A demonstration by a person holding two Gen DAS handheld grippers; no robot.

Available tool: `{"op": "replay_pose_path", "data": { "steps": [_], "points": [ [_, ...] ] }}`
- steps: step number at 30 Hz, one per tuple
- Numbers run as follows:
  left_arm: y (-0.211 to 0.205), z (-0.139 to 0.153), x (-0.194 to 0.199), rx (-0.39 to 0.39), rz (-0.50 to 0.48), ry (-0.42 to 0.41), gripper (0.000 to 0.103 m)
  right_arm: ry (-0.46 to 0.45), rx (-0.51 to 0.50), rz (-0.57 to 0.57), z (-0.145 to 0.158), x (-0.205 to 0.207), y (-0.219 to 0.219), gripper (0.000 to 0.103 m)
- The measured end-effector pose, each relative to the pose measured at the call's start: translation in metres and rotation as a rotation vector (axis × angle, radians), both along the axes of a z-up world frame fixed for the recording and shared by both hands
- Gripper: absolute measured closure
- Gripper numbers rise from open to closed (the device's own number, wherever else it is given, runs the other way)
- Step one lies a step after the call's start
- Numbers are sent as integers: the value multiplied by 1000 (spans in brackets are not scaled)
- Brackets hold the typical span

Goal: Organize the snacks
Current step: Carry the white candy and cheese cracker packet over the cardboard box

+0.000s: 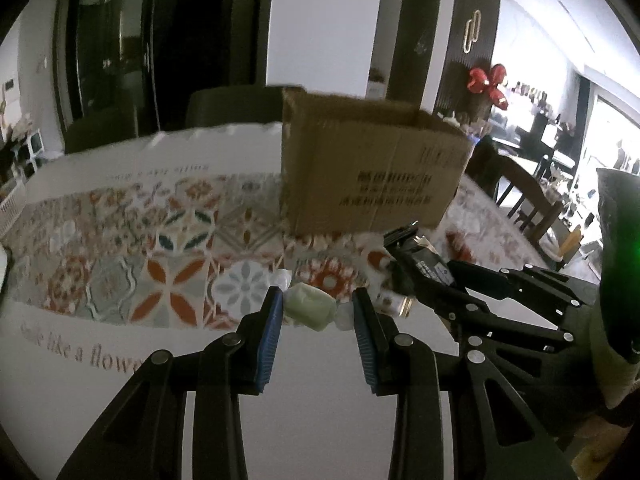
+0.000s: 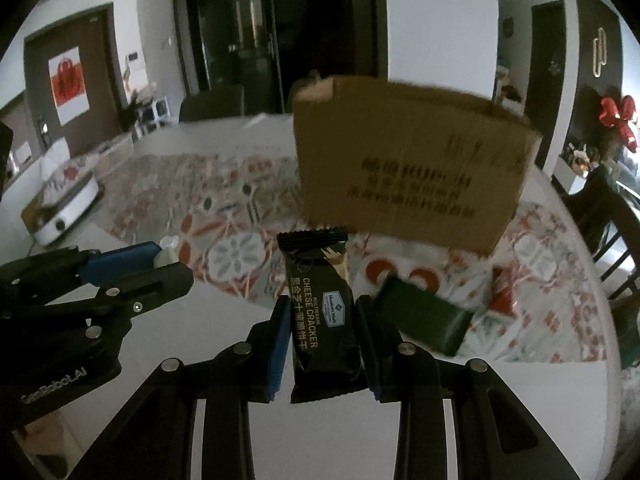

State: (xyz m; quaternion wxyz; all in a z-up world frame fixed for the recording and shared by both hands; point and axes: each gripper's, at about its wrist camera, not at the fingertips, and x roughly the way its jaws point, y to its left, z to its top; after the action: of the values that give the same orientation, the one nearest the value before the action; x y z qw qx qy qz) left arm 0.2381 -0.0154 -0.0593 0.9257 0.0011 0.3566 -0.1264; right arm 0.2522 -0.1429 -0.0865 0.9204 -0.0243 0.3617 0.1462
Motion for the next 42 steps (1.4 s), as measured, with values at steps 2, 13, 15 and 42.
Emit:
{"op": "replay_pose_path", "data": {
  "steps": [2,13,15,42],
  "points": [
    [-3,10,2,0,-6,-26,68,-27,10,-9,10,1,-4,70],
    [-22,60,27,-6,-42,-137,68,-161,59,-76,63,20,-30,70],
    [-26,68,34,-8,-51,-151,68,-187,60,-84,72,25,-34,70],
    [-77,90,170,14,-82,-136,68,-203,26,-88,98,143,-79,70]
  ]
}}
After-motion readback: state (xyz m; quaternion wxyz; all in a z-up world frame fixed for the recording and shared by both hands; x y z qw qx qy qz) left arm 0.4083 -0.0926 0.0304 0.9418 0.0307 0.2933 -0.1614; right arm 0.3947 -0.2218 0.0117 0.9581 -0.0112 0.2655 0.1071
